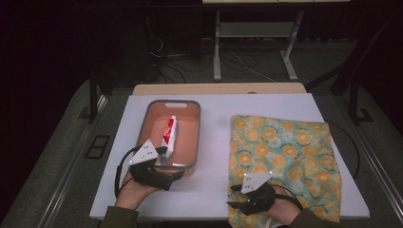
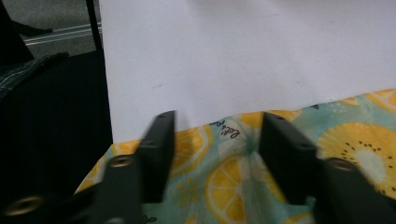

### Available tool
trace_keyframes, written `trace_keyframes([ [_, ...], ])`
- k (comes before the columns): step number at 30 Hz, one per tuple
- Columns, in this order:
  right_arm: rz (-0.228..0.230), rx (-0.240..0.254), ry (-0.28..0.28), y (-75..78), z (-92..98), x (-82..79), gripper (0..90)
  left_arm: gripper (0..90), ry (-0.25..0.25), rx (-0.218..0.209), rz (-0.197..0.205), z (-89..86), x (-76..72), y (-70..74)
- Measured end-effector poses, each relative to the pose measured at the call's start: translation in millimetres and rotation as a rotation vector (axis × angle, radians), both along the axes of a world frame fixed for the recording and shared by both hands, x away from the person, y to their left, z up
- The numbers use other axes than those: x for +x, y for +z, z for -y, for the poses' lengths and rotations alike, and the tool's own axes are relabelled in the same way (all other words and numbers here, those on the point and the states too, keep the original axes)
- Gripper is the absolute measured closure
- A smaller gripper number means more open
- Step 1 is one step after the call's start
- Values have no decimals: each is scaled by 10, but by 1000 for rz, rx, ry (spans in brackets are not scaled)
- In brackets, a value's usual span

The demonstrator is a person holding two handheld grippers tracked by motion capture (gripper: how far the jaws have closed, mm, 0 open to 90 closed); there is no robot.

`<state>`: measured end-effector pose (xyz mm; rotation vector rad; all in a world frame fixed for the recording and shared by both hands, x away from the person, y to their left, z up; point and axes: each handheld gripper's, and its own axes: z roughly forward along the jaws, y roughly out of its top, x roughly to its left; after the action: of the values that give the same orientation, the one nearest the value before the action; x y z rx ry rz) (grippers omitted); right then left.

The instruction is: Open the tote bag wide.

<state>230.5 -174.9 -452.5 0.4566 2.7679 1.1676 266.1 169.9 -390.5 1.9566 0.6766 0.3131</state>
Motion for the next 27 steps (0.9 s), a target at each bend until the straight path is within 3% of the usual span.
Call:
trace_keyframes([
  [4, 6, 3, -19, 2, 25, 24, 824, 0, 3, 2, 0, 2, 0, 1],
  [7, -3, 8, -25, -3, 38, 53, 895, 0, 4, 3, 1, 3, 1, 1],
  [12, -20, 8, -30, 10, 38, 73, 900, 0, 3, 4, 2, 4, 3, 1],
  [16, -13, 5, -69, 61, -11, 197, 900, 0, 4, 2, 0, 2, 1, 1],
  [27, -8, 25, -186, 206, -168, 742, 900, 0, 5, 3, 2, 5, 2, 1],
])
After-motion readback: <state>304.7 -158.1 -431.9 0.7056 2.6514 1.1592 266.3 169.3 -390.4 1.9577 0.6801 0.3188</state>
